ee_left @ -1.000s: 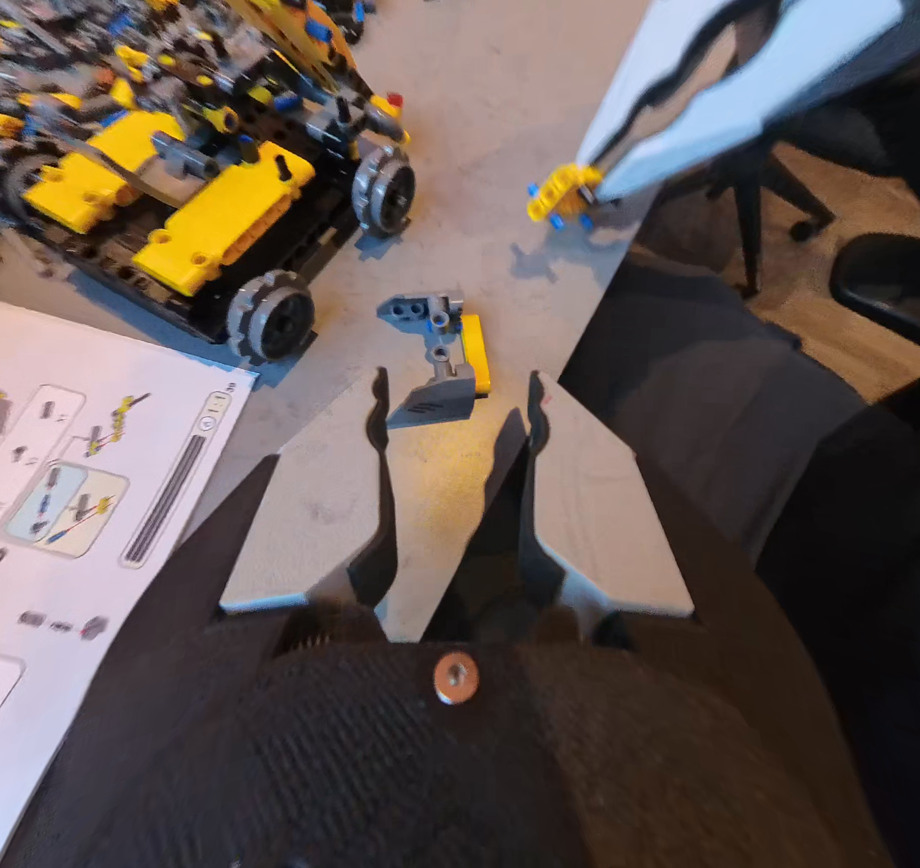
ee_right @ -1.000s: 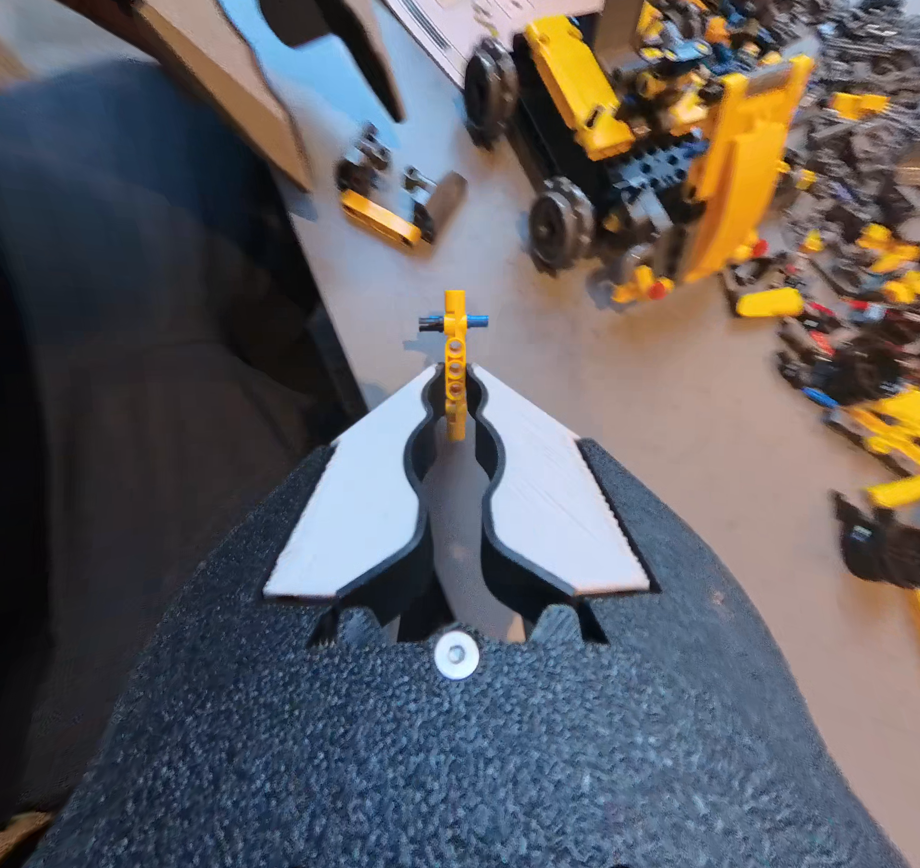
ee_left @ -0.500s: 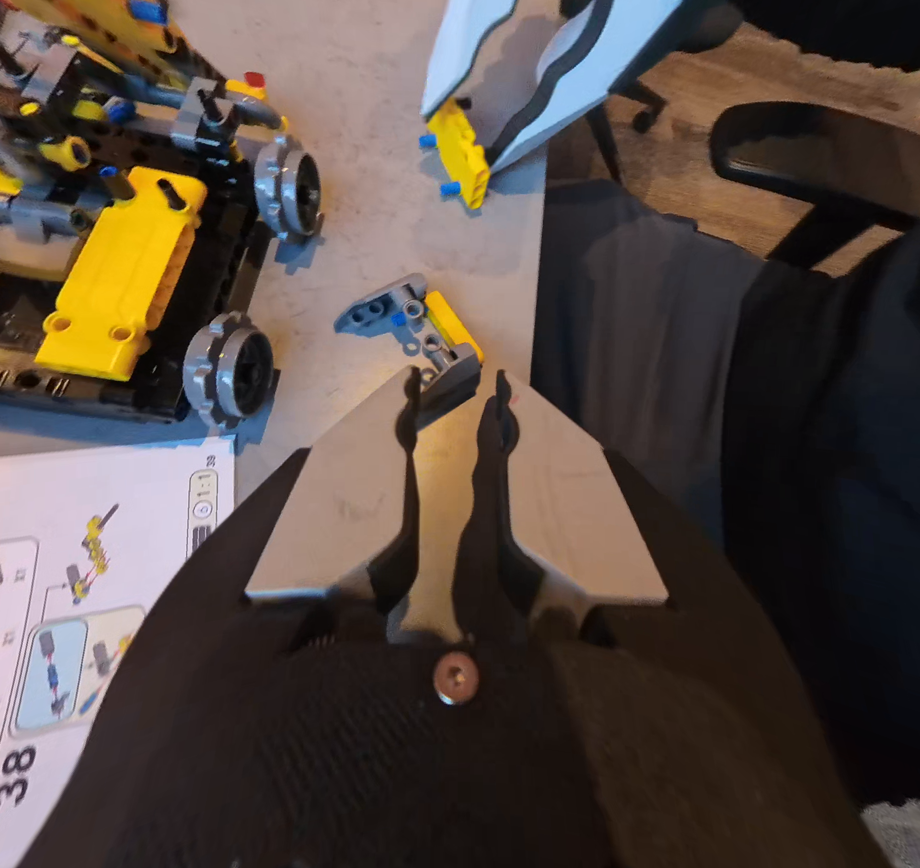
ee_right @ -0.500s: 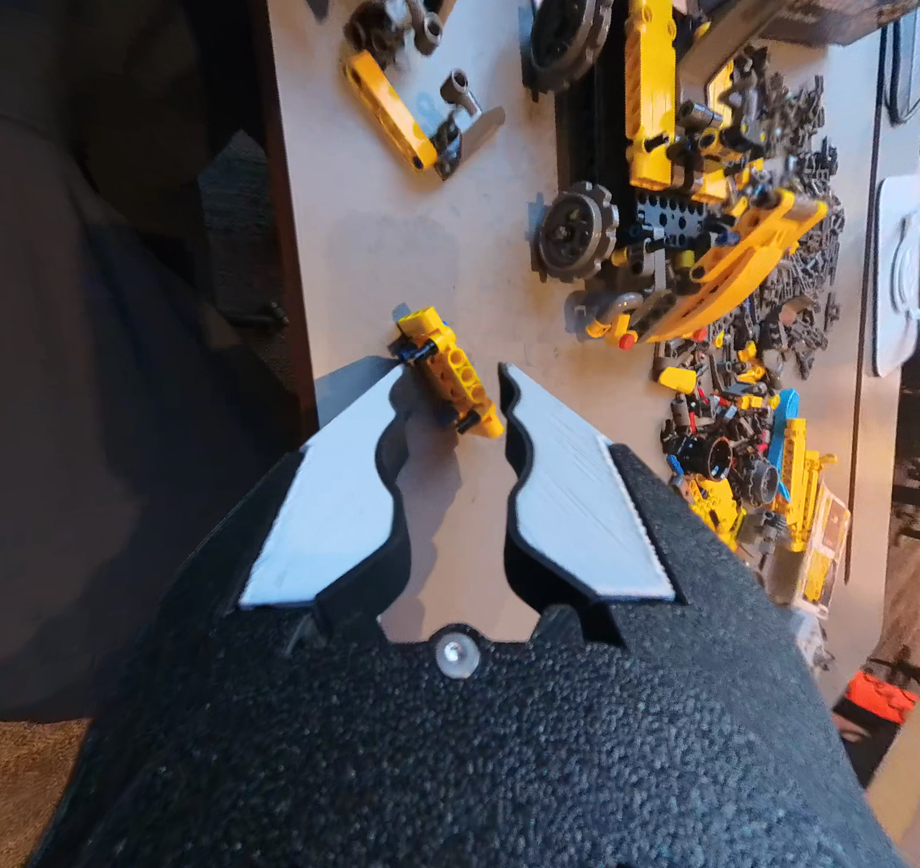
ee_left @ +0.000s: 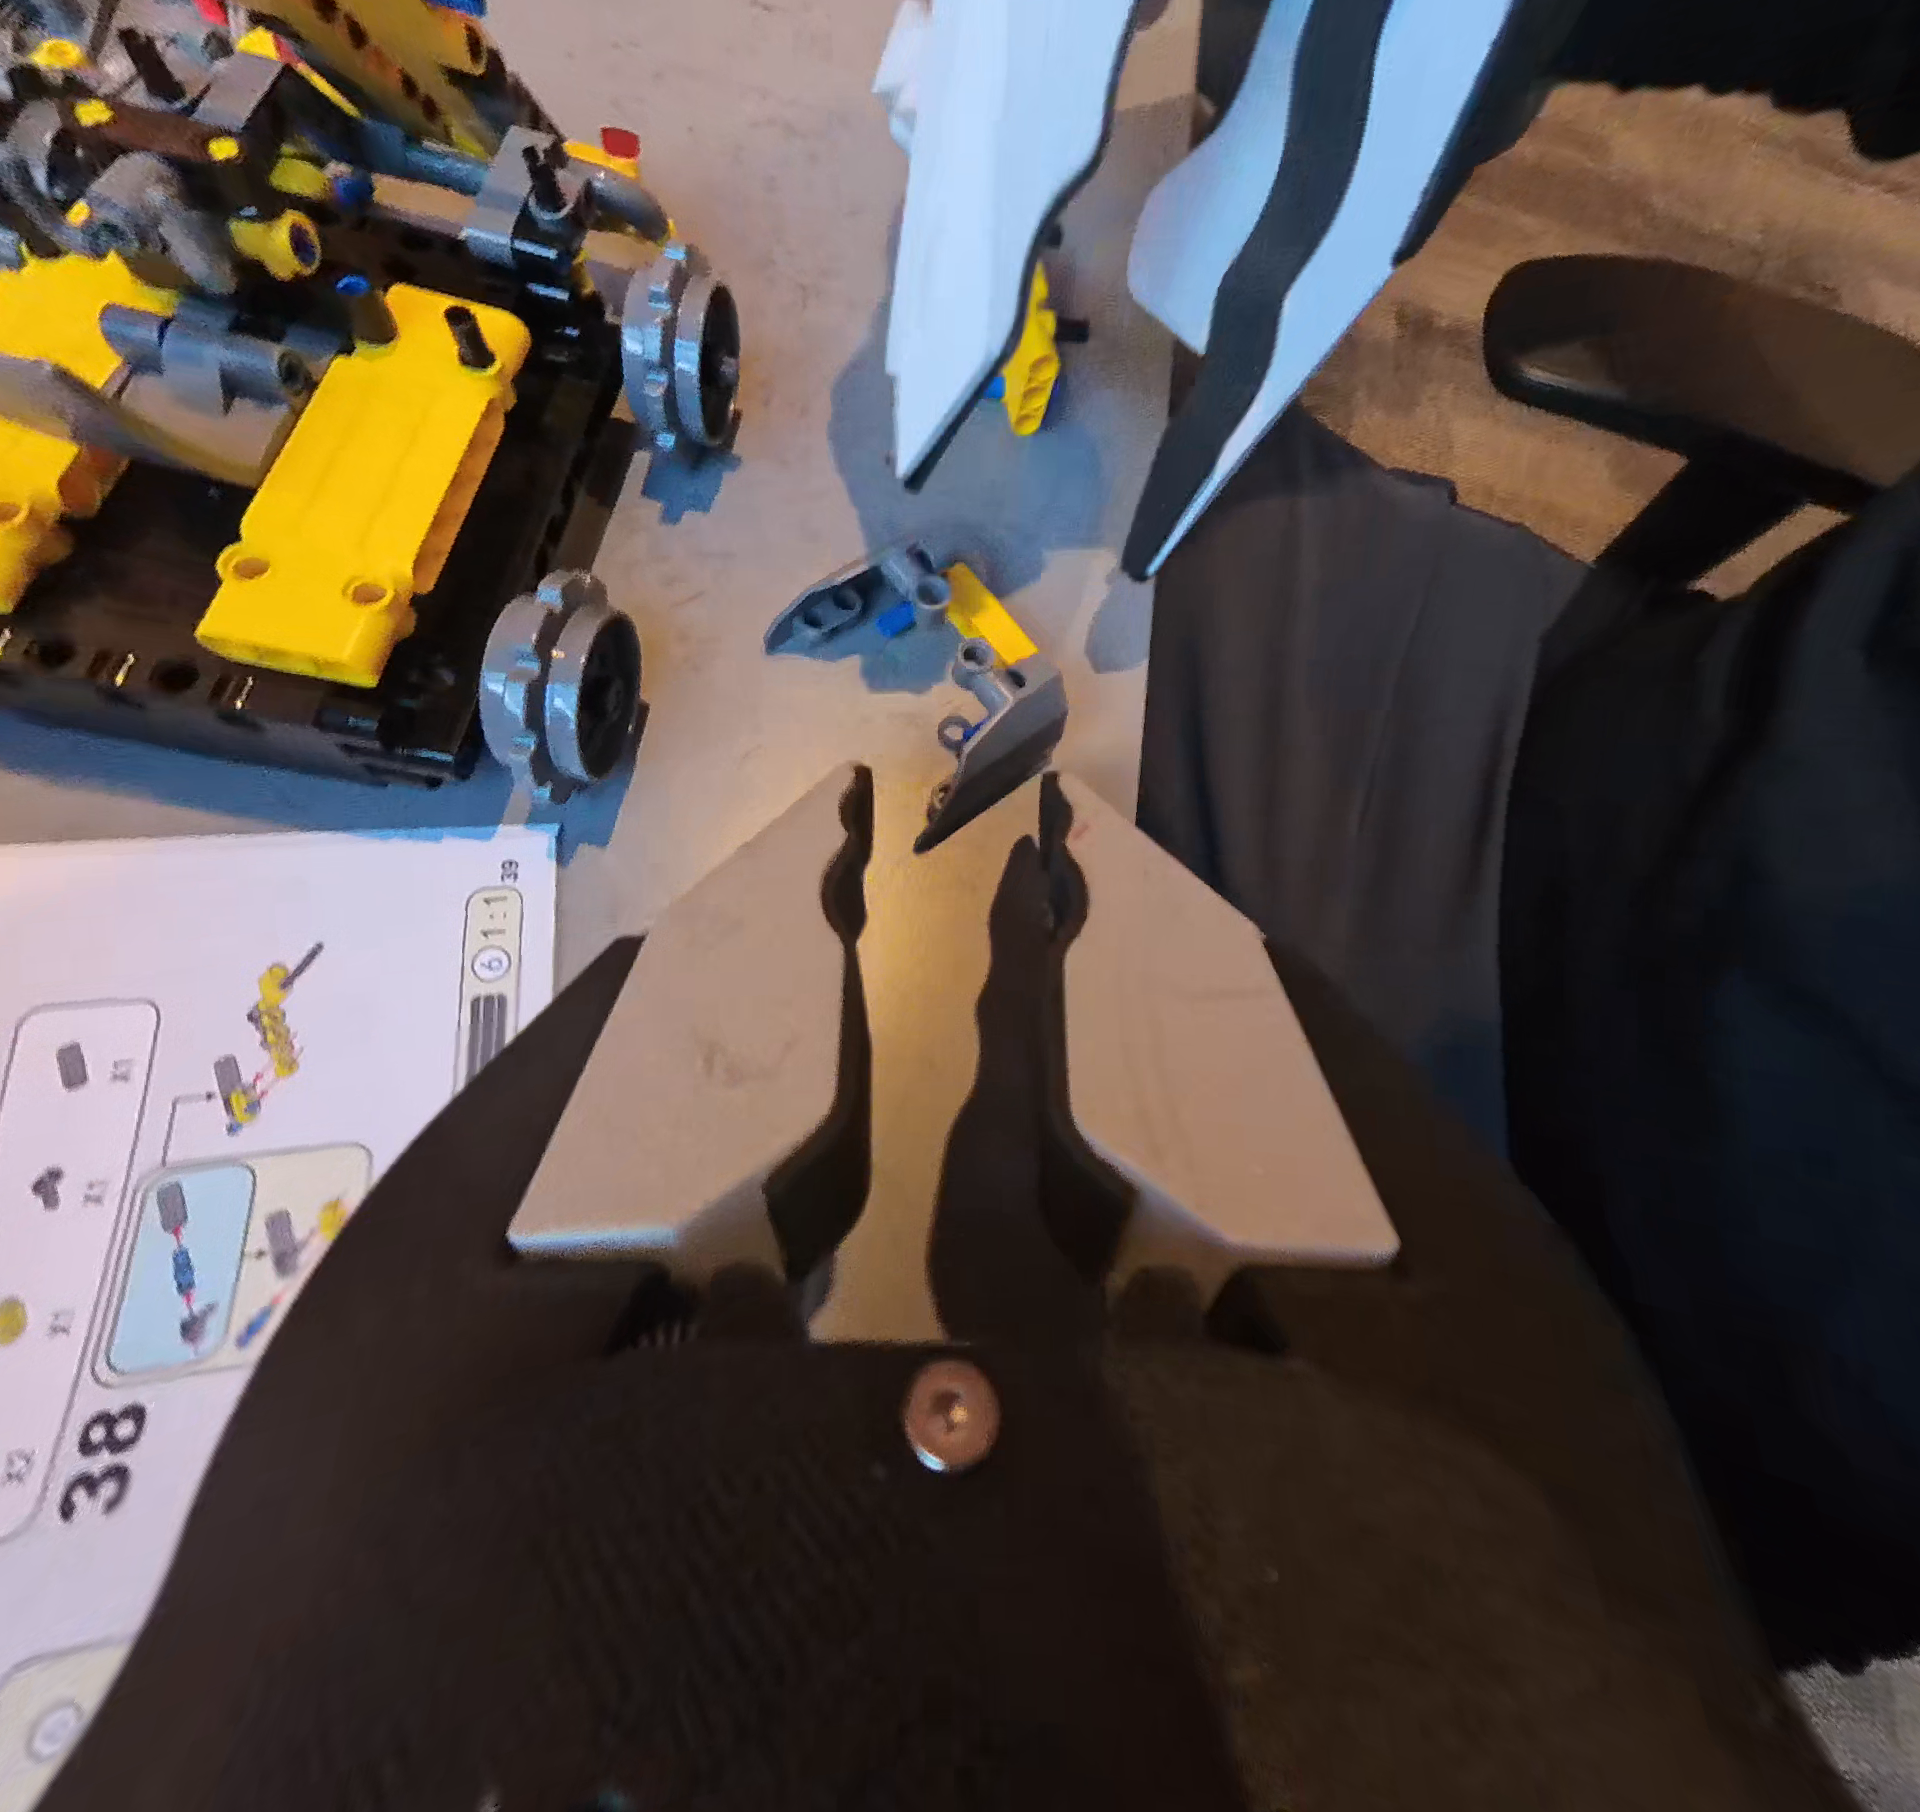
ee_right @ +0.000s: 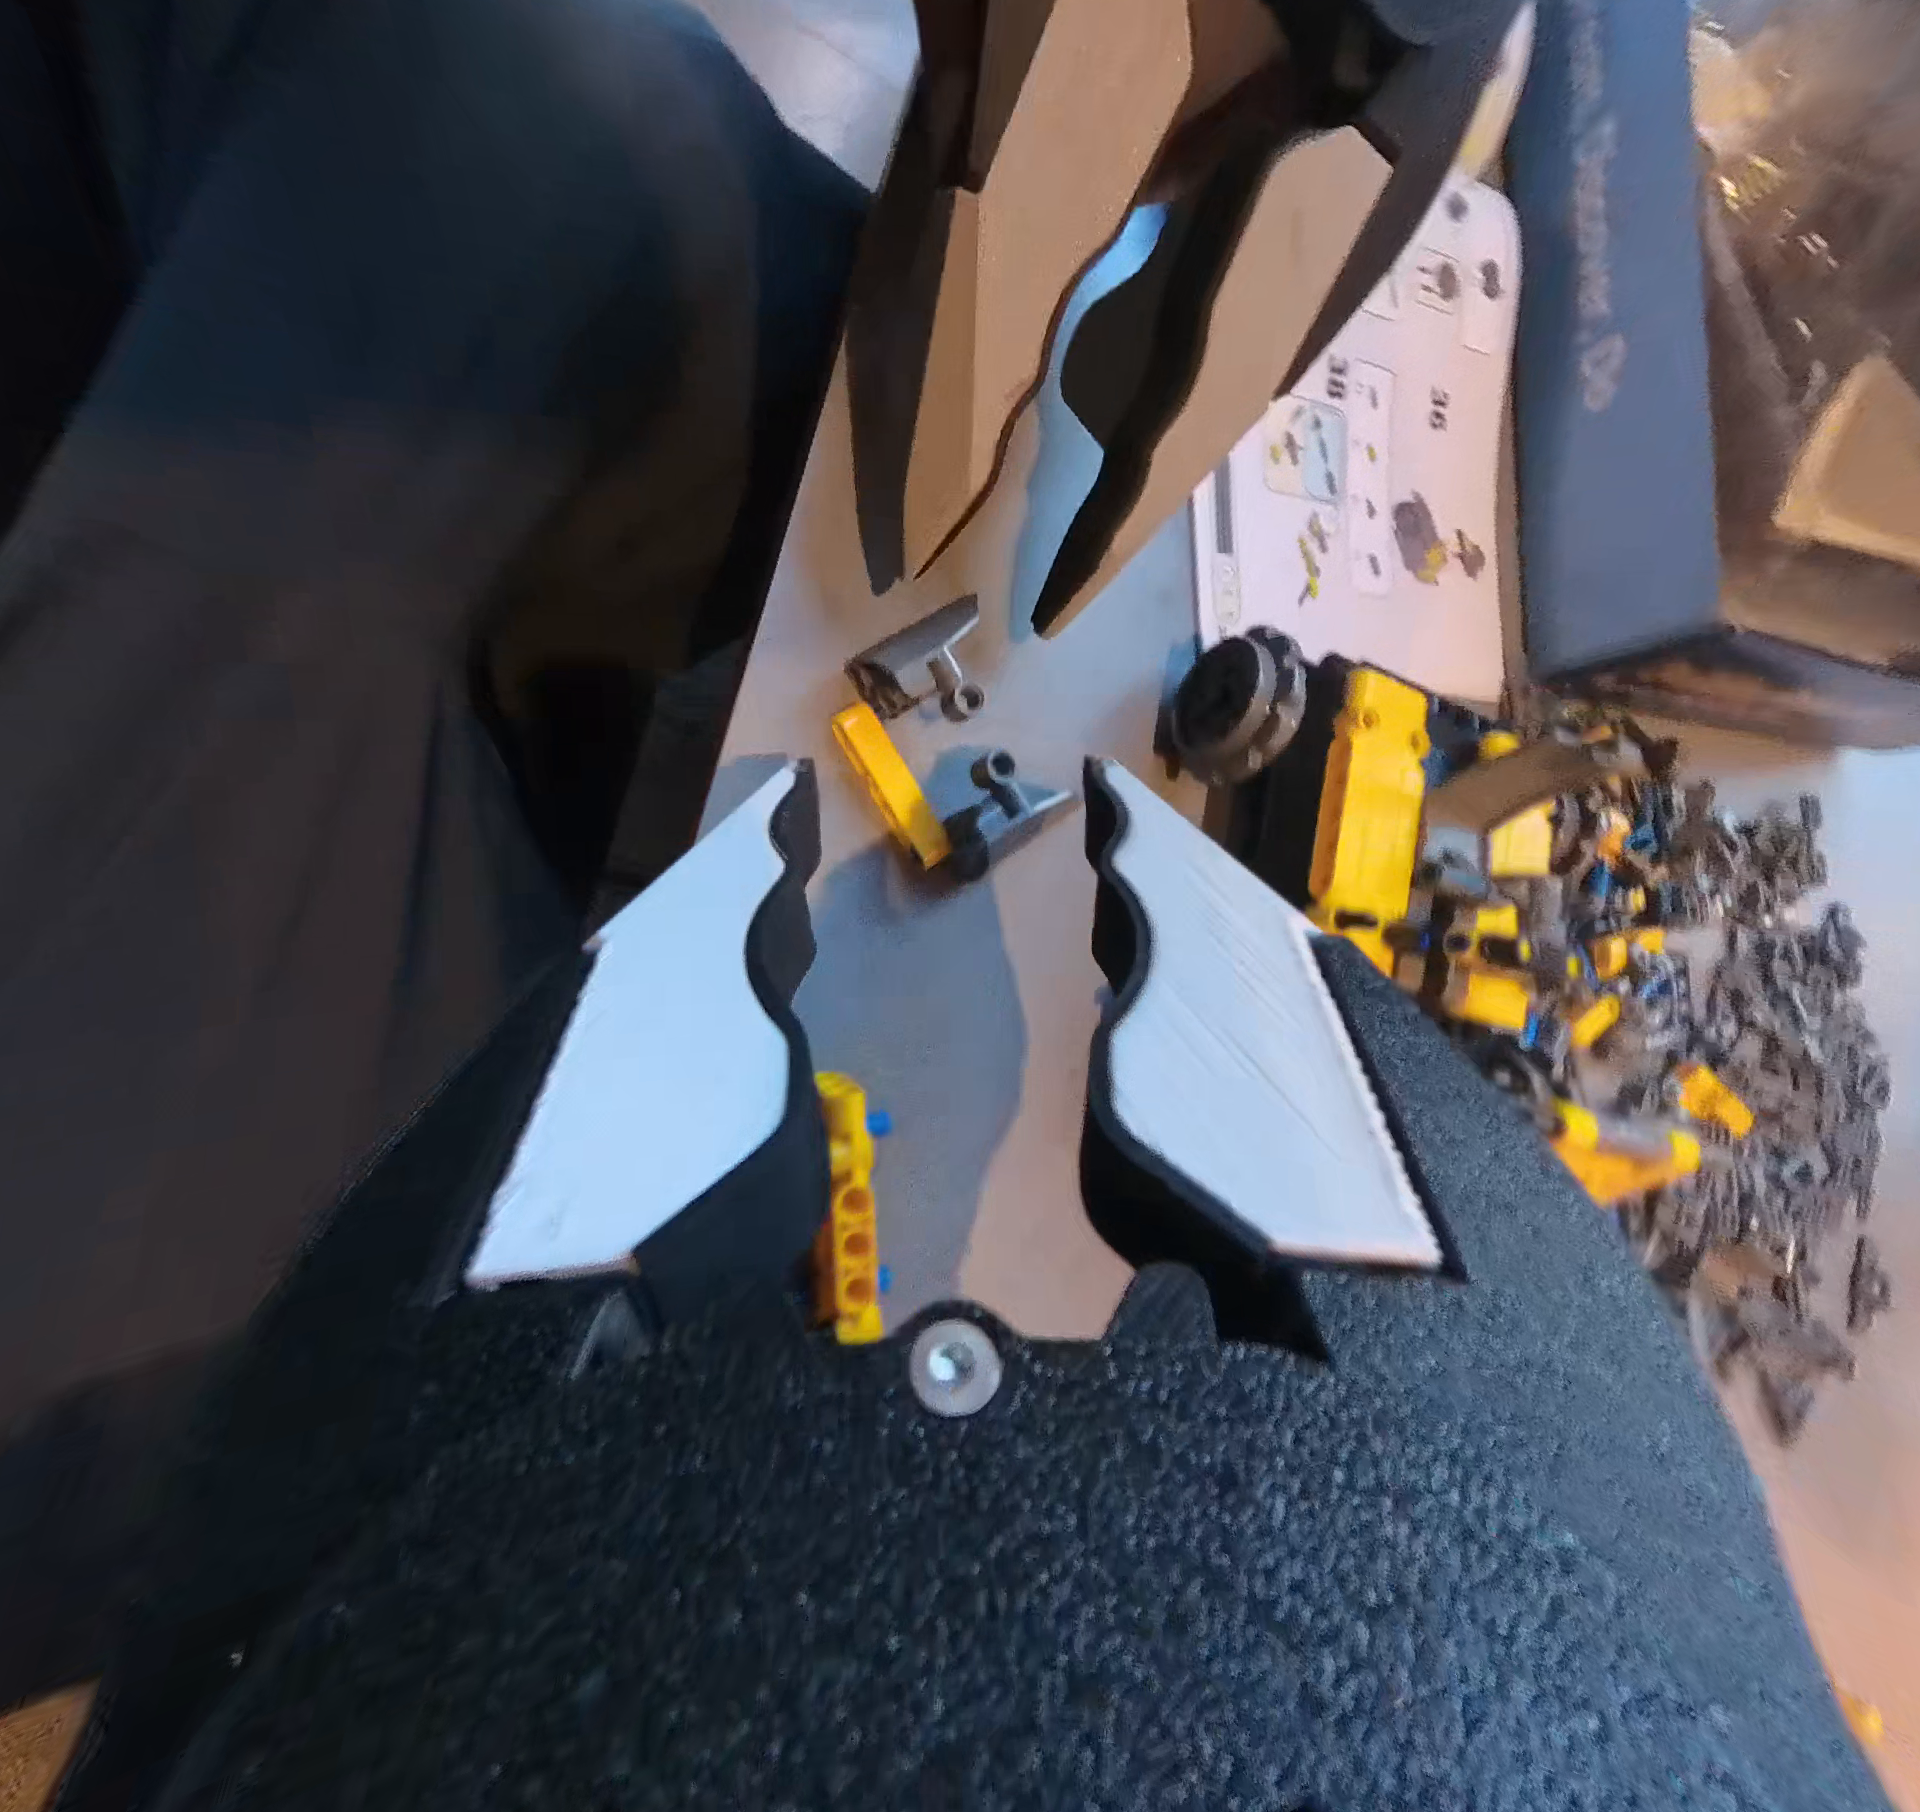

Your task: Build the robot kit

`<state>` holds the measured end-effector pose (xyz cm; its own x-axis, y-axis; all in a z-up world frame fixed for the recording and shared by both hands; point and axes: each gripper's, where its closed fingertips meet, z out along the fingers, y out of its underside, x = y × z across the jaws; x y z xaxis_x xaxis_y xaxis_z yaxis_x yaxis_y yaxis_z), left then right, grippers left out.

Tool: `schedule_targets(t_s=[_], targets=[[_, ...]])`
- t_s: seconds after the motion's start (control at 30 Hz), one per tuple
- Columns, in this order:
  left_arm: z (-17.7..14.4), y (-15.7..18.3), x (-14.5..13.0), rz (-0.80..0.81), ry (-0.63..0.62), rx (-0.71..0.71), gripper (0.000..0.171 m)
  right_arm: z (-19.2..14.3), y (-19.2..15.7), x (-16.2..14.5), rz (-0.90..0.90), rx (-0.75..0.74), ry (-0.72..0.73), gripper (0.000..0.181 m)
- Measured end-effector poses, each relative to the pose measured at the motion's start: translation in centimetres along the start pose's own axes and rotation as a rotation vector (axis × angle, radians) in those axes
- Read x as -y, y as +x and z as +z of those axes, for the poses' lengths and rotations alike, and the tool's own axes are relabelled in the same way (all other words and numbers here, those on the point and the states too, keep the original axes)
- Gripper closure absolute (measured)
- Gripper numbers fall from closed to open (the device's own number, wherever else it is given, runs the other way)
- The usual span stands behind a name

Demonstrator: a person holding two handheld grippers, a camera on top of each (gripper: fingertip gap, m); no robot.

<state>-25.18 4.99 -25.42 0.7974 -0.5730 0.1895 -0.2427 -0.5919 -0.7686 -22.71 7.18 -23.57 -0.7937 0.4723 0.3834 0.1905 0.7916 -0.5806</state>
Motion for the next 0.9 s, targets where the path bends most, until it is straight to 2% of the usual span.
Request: schedule_targets(t_s=[0.2,0.33,0.53,0.9], targets=[[-0.2,0.5,-0.9,0.039,-0.021,0.091,0.149,2.3,-1.0,0.2,-0.151,0.166,-0.07,0.138],[0.4,0.6,-1.6,0.064,-0.085,0.081,0.147,3.1,-1.2,0.0,-0.188,0.219,-0.077,0.144],[0.6,-0.2,-1.3,0.061,-0.09,0.045,0.166,3.4,-1.3,0.1,-0.203,0.264,-0.048,0.148],[0.8,-0.2,-1.2,0.106,-0.118,-0.099,0.168,3.7,-1.6,0.1,-0.173,0.416,-0.022,0.151]])
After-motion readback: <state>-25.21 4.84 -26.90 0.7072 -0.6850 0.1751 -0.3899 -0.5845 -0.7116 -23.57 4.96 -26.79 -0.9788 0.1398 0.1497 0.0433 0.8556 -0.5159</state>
